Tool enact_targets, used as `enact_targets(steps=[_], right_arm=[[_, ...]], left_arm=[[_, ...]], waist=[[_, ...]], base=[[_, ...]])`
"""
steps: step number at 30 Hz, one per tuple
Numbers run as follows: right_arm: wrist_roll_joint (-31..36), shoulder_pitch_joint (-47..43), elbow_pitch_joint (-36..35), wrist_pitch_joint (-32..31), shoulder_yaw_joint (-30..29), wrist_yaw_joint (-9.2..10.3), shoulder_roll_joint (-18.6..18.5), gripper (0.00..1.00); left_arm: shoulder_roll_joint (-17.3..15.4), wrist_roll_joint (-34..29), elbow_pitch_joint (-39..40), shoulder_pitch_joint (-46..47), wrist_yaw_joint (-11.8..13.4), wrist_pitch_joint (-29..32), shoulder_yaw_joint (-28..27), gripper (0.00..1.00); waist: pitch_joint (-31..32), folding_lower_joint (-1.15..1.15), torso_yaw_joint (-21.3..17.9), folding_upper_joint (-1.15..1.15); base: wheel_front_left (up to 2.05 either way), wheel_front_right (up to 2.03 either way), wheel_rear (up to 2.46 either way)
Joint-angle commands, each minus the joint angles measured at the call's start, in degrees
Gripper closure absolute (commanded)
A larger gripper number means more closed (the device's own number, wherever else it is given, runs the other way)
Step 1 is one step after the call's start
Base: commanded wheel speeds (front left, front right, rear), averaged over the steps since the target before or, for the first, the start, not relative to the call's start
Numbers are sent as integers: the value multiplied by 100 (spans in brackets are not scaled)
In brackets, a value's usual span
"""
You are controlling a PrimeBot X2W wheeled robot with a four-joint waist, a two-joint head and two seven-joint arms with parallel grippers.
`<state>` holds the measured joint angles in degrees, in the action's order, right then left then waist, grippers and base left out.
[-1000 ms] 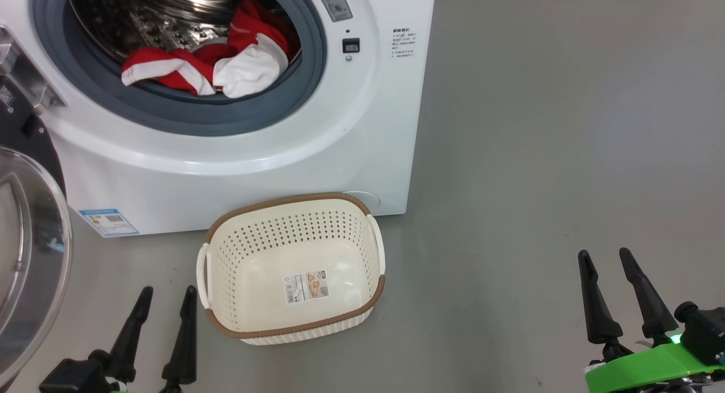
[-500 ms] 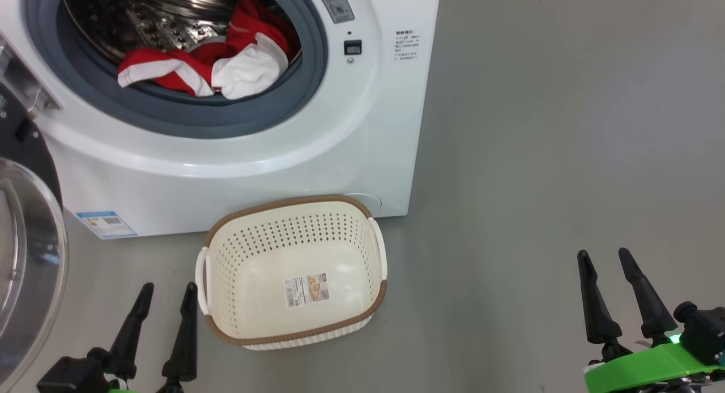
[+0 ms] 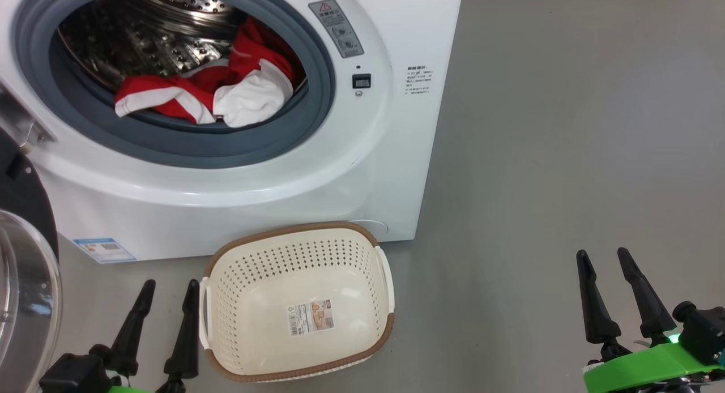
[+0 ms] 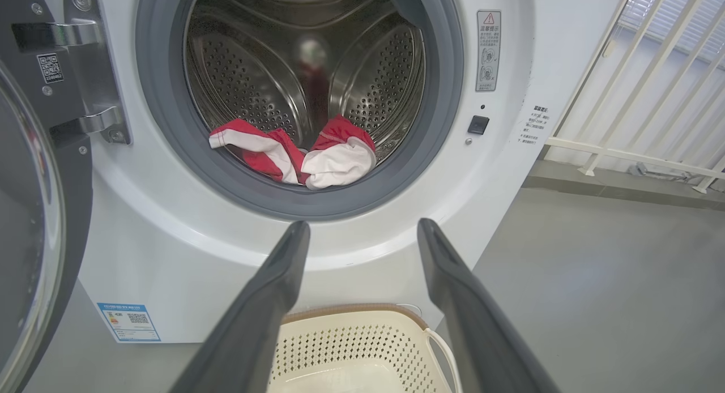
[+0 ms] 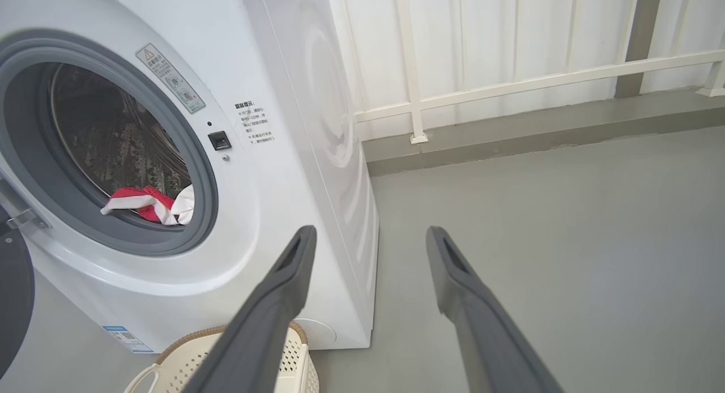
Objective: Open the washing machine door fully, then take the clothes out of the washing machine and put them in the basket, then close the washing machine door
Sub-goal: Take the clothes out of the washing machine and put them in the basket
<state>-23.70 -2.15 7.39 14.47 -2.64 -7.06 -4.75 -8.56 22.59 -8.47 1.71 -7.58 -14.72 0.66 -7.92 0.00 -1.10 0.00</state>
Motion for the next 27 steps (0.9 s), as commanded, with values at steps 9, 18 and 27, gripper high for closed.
enact_targets(steps=[9, 18, 27], right_arm=[[8, 118, -137, 52, 178, -43, -66, 0], [8, 242, -160, 52, 249, -43, -57, 0], [18, 546, -204, 52, 299, -43, 13, 0]], left_arm=[[-103, -23, 71, 147, 9, -28, -94, 0], [-43, -199, -328, 415, 9, -28, -155, 0], [-131, -536, -892, 1537, 9, -28, -131, 0]], waist=[[-9, 0, 37, 0], [-309, 0, -18, 0], [-945, 0, -199, 0]], base=[[3, -3, 0], [0, 0, 0], [0, 0, 0]])
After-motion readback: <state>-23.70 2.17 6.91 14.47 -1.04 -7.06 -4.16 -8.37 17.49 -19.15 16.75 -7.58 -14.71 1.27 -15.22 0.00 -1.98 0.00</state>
